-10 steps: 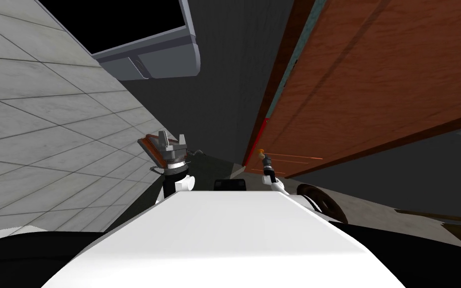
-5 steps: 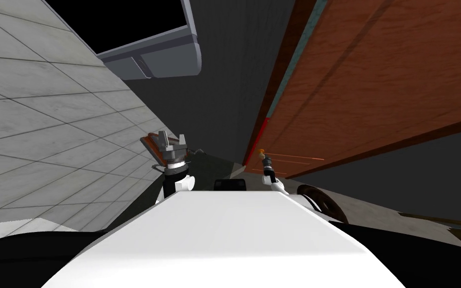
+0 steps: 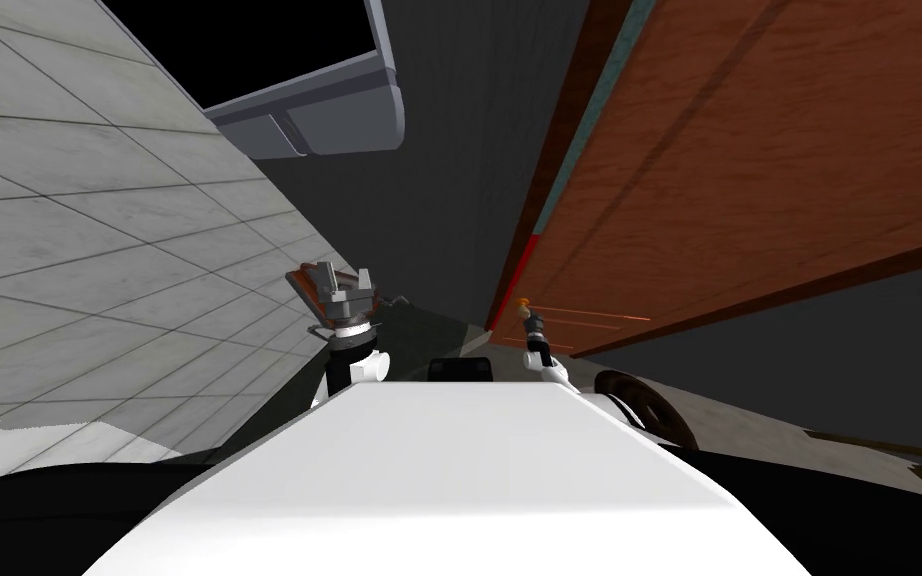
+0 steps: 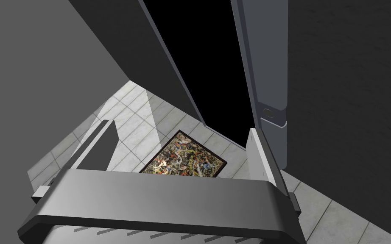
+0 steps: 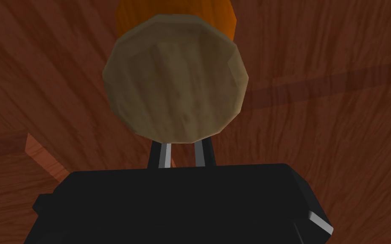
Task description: Pull the door open
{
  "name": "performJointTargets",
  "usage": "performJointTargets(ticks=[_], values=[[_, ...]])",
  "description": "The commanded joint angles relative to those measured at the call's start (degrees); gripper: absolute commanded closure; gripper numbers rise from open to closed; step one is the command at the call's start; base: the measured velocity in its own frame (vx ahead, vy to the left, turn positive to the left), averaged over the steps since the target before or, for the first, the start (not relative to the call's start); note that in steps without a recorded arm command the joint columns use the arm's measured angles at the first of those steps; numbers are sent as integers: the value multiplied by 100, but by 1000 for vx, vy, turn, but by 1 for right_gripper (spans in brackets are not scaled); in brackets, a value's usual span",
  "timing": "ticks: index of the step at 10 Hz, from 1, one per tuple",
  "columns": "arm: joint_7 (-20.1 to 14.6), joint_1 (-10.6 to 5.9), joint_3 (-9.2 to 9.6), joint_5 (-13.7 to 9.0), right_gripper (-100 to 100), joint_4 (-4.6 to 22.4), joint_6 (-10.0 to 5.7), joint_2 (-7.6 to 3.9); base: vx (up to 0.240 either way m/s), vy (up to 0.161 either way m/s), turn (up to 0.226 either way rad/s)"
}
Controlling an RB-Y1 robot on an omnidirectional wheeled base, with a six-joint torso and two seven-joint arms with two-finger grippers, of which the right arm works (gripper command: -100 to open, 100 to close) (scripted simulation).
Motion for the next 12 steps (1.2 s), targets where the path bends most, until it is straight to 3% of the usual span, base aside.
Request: performJointTargets(ticks=[1,2,4,5,6,12], values=[[-286,-77,146,-32,100,0,-59,113,-51,-19,79],[-344,-65,146,-32,100,-144,-59,113,-35,-13,7],[-344,-77,146,-32,100,0,-59,113,-3,1,1],[-582,-73,180,-103,100,-10,-53,108,-16,2,63],[-721,27,128,-204,-100,12,-13,-14,-39,-35,-5],[-1617,20,299,-530,-100,-82,12,49,-65,5,40]])
